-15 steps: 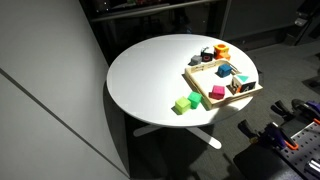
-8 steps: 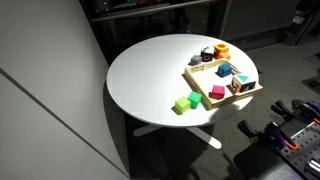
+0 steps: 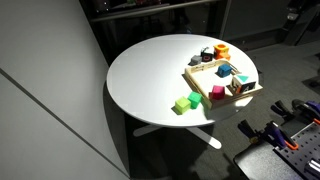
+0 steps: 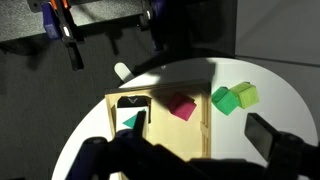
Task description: Remove the toy foam from the box
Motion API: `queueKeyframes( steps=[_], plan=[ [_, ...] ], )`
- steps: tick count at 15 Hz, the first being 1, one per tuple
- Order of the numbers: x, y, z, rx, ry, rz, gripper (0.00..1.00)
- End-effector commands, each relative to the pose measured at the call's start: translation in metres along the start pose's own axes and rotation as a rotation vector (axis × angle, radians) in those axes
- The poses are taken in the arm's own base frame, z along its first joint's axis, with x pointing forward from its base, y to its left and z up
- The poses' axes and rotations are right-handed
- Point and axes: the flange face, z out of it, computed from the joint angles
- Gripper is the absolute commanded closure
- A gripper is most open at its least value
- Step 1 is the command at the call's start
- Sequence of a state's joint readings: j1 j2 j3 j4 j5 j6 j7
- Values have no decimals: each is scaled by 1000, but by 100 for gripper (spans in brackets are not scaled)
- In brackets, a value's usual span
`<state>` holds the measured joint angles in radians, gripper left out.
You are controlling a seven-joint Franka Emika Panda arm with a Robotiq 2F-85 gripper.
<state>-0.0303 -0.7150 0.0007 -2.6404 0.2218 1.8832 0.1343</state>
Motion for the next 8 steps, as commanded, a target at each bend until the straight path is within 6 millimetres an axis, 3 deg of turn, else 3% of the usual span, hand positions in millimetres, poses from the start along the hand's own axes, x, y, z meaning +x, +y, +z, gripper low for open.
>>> queueKeyframes(
  steps=[1,8],
  plan=[
    [33,2,5,-80,-78,14,0],
    [63,0,46,-174,-56,-17,0]
  ],
)
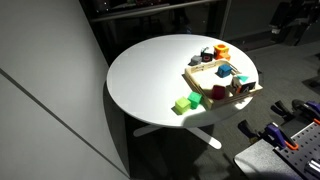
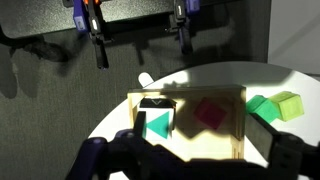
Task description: Remove the toy foam from the box
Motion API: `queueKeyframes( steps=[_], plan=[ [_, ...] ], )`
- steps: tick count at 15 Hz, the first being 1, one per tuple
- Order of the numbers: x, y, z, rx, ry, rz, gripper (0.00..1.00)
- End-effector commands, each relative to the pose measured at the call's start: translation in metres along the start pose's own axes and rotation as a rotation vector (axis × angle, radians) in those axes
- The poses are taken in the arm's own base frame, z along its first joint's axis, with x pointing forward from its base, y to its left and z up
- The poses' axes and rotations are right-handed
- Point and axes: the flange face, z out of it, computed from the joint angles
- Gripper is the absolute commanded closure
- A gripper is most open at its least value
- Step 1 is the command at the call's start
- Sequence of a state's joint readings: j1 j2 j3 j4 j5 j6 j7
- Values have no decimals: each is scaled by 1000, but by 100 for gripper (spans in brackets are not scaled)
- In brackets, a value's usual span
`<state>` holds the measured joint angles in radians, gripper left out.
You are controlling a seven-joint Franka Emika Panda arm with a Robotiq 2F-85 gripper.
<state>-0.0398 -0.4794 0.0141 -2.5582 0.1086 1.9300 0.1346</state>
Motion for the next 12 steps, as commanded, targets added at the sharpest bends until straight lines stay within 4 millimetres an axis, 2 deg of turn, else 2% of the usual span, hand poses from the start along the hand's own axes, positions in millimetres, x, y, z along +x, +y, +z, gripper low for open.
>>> queueKeyframes(
  steps=[1,7,12],
  plan=[
    [17,-9,10,-50,48,-3,0],
    [32,-16,26,-68,118,-6,0],
    [30,-15,28,-58,94,-22,0]
  ],
)
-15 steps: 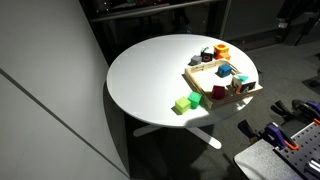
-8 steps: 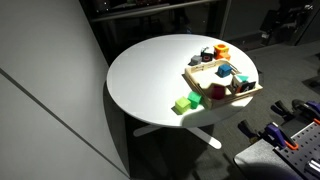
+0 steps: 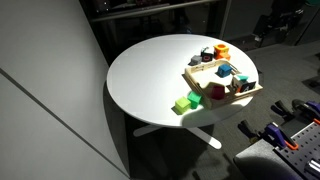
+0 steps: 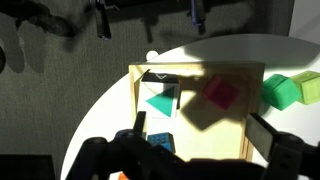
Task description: Remove the toy foam from the box
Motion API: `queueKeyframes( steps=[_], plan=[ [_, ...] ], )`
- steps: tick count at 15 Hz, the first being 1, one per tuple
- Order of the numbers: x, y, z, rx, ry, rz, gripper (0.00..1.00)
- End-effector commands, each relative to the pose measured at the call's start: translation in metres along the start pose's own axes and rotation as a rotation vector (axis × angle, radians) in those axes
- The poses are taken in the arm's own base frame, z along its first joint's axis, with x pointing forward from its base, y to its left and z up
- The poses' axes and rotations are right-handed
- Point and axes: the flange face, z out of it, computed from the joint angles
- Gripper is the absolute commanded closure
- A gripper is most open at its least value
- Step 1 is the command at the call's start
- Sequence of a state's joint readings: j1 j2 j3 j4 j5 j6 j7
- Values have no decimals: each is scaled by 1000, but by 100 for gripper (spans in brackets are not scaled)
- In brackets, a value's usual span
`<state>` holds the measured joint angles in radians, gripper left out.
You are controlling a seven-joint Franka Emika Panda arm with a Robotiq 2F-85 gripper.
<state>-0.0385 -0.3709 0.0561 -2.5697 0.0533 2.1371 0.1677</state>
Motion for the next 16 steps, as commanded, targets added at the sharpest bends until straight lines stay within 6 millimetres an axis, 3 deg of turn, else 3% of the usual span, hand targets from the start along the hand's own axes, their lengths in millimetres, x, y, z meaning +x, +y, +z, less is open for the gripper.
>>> queueKeyframes(
  steps=[1,3,8,16],
  plan=[
    [0,0,0,0,-1,0,0],
    [0,0,0,0,-1,0,0],
    [15,7,21,-14,-28,19,0],
    [43,7,74,-47,10,-18,0]
  ],
)
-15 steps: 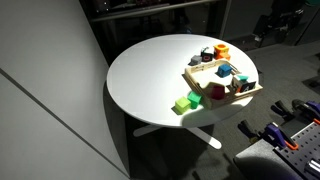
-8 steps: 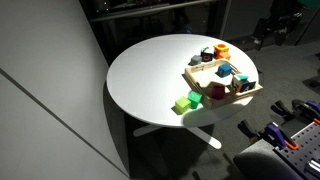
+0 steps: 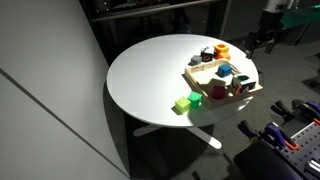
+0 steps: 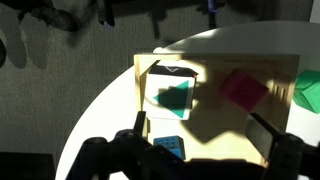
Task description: Remove the toy foam from the box
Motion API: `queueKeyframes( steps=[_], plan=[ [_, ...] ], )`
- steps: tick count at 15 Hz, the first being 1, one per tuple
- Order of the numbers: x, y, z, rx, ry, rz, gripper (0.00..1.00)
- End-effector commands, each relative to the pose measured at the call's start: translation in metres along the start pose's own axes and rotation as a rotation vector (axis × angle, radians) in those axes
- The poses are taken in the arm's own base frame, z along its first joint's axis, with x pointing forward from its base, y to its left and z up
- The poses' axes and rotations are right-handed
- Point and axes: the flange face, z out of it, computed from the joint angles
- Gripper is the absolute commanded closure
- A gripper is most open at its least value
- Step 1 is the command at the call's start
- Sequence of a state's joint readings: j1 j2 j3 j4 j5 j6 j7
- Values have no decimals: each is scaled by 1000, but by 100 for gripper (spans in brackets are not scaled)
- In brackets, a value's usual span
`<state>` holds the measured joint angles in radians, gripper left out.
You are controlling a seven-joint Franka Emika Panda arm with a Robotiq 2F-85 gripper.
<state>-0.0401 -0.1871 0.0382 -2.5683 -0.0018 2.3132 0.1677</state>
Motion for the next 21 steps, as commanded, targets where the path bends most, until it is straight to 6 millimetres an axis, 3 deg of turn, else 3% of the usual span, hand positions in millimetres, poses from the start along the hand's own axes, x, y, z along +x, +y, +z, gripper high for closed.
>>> queueKeyframes(
  steps=[1,15,21],
  plan=[
    [16,1,21,-17,11,-4,0],
    [58,-4,105,-109,-90,59,0],
    [74,-25,126,-173,-117,78,0]
  ],
)
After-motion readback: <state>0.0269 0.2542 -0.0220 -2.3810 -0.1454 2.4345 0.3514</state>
